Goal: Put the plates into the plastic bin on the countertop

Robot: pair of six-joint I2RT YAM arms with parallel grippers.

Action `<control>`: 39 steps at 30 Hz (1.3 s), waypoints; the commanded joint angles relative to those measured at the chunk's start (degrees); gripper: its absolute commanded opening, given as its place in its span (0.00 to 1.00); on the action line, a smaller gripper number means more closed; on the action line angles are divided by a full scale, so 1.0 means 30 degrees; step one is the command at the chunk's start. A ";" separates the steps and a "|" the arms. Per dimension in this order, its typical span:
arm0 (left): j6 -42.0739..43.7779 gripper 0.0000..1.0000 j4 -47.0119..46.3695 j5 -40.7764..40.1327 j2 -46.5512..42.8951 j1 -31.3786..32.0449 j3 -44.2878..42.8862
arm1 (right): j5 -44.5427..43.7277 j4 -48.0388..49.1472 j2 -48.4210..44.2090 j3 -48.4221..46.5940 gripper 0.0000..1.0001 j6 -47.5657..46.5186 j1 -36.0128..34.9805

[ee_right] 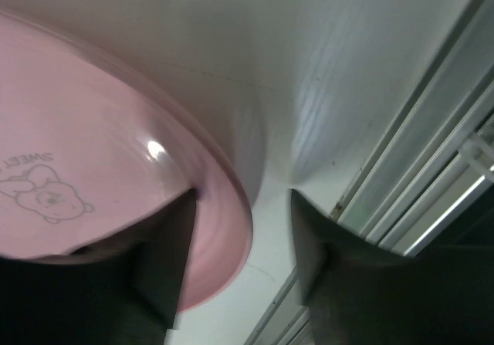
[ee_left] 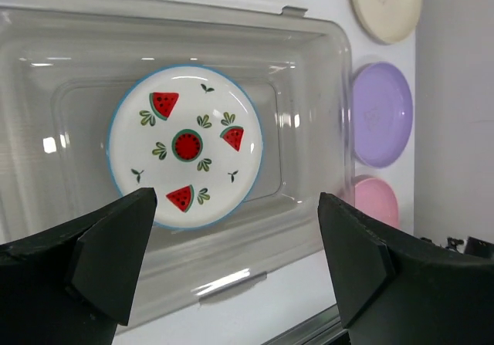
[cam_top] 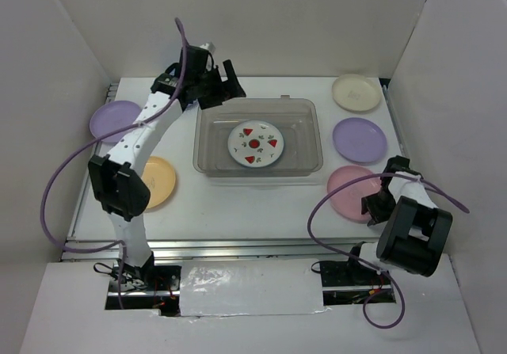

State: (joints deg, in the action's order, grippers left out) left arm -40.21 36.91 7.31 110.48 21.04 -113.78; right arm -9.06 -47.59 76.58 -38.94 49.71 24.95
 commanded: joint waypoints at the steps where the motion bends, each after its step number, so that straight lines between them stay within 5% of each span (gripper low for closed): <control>1: 0.0773 0.99 0.0706 -0.0238 -0.1987 -0.0537 0.0335 | -0.0555 0.0893 0.0721 -0.0232 0.50 0.0070 0.0004; 4: 0.1066 0.99 0.0677 -0.0475 -0.3132 -0.1209 0.1303 | -0.0203 0.1128 0.1250 -0.0379 0.35 -0.0018 -0.0026; 7: 0.1446 0.99 0.0764 -0.0328 -0.3923 -0.2117 0.2123 | -0.0085 0.1187 0.0991 -0.0351 0.00 -0.0077 -0.0142; 20: 0.2327 0.99 0.0676 0.0639 -0.6737 -0.6103 0.6255 | 0.0937 -0.0479 -0.5099 -0.0760 0.00 0.0156 -0.0377; 27: 0.1627 0.99 0.0968 0.0755 -0.8024 -0.9199 0.8271 | 0.2199 -0.2298 -0.8737 -0.4241 0.00 0.0919 -0.0990; 33: -0.0687 0.99 0.2199 -0.3103 -0.9636 -1.2283 1.1027 | 0.1879 -0.2420 -0.6925 -0.8698 0.00 0.1534 -0.5437; 39: -0.1979 0.99 0.3168 -0.4345 -1.0602 -1.5093 1.4453 | 0.4949 -0.0046 0.0295 -1.2240 0.00 -0.1129 -1.0650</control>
State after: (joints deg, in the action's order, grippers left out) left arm -43.20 44.40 -3.14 81.23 -20.93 -73.80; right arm 0.30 -53.17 66.89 -71.53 50.17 -1.56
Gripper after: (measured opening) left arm 0.993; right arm 0.038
